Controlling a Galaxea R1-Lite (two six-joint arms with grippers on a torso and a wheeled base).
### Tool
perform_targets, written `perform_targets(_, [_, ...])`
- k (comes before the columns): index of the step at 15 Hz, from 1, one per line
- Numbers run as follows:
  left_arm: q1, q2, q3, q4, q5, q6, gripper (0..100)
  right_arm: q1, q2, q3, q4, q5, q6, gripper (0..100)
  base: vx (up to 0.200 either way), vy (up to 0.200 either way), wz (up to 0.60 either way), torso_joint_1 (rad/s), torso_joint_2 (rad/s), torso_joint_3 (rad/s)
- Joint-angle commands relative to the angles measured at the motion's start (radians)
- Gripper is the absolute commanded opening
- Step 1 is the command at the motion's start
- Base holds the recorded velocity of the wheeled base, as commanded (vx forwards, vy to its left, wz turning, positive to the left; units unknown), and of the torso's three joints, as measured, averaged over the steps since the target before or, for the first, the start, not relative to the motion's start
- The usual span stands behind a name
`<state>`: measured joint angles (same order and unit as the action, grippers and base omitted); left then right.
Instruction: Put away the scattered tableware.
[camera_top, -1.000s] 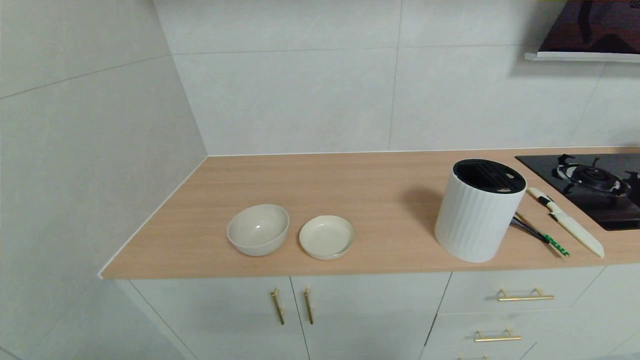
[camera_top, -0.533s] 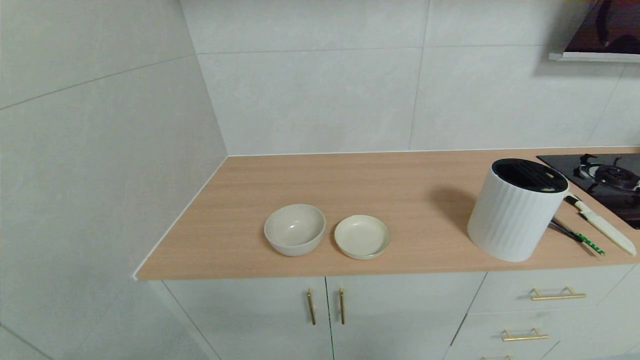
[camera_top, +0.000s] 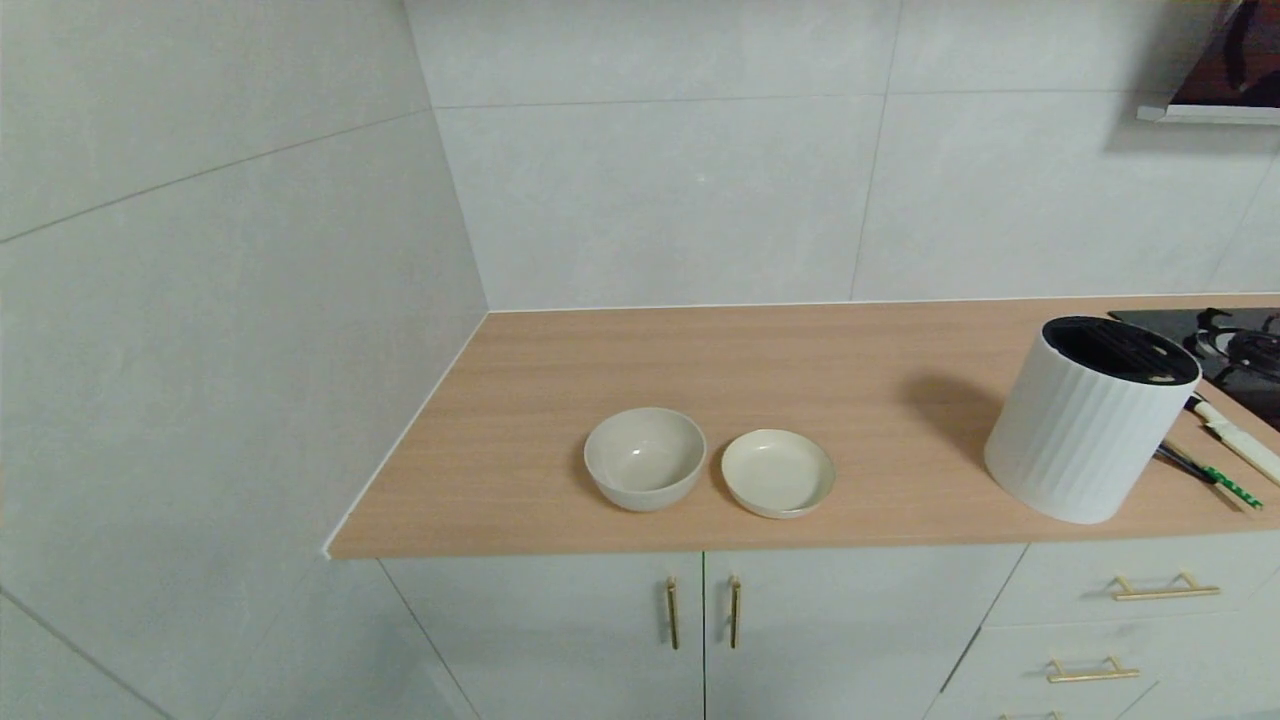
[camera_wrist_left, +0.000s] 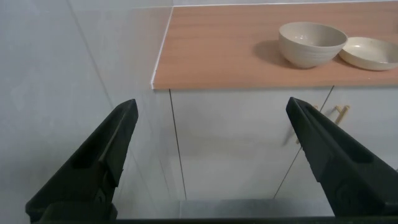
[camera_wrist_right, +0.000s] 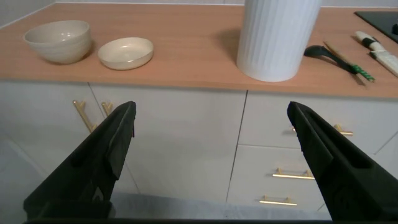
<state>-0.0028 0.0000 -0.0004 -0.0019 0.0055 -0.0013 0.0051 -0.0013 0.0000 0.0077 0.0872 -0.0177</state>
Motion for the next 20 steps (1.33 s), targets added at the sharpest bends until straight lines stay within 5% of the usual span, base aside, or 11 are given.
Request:
perform_targets(1, [0.000,0.000,0.000,-0.001,0.001,0.000,100,-0.001,0.001,0.000,0.000,0.000,-0.001,100,0.000,0.000,0.00,0.000,0.00,0.000])
perform_targets(12, [0.000,0.000,0.000,0.000,0.001,0.000,100,-0.001,0.001,0.000,0.000,0.000,-0.001,100,0.000,0.000,0.00,-0.009,0.02,0.010])
perform_targets(20, [0.000,0.000,0.000,-0.001,0.001,0.000,100,-0.001,0.001,0.000,0.000,0.000,-0.001,100,0.000,0.000,0.00,-0.230,0.50,0.268])
